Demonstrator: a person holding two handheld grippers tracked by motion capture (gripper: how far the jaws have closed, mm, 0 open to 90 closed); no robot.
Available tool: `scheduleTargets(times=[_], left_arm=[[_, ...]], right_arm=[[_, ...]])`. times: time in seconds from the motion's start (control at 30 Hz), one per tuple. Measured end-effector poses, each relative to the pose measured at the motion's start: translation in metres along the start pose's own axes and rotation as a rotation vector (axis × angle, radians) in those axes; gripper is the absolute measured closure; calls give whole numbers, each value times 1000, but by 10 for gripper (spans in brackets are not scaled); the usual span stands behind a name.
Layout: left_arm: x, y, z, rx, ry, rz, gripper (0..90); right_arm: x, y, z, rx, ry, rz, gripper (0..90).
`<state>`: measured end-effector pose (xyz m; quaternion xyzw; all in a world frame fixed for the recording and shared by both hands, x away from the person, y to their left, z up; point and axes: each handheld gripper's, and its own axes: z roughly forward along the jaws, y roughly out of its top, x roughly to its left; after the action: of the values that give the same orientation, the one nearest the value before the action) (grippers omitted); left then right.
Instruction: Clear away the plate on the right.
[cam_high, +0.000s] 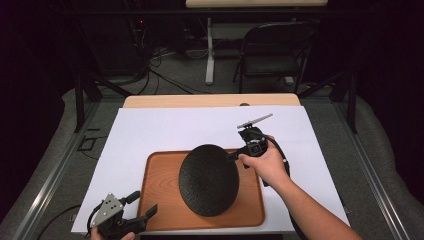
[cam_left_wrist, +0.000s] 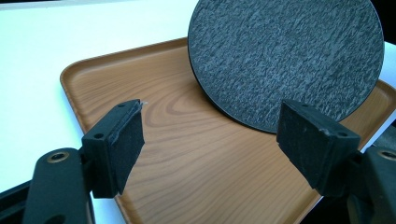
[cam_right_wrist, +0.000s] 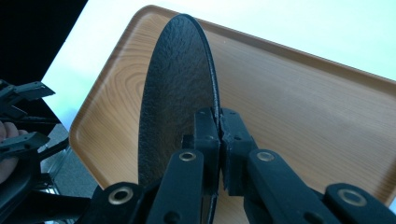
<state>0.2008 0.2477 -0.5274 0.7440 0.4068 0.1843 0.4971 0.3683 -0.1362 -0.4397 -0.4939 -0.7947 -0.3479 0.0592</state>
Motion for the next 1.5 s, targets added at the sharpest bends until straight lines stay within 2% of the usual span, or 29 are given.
scheduleTargets(times=[0.13, 0.43, 0.97, 1.13, 1.23, 1.3, 1.5], left_arm=[[0, 0, 0, 0, -1, 0, 230], [0, 0, 0, 1, 0, 0, 230], [0, 0, 0, 3, 1, -1, 230], [0, 0, 0, 3, 1, -2, 230], [0, 0, 1, 3, 1, -2, 230], [0, 0, 0, 2, -2, -1, 230], [0, 0, 0, 3, 0, -1, 230]], right_arm=[[-3, -2, 1, 2, -21, -15, 859], [-14, -10, 4, 8, -16, 27, 851], [-27, -22, 6, 12, -18, 46, 837], [-34, -26, 8, 27, -15, 76, 832], [-36, -29, 8, 13, -3, 82, 834], [-37, -30, 8, 5, -5, 67, 833], [-39, -38, 7, -5, -8, 79, 825]])
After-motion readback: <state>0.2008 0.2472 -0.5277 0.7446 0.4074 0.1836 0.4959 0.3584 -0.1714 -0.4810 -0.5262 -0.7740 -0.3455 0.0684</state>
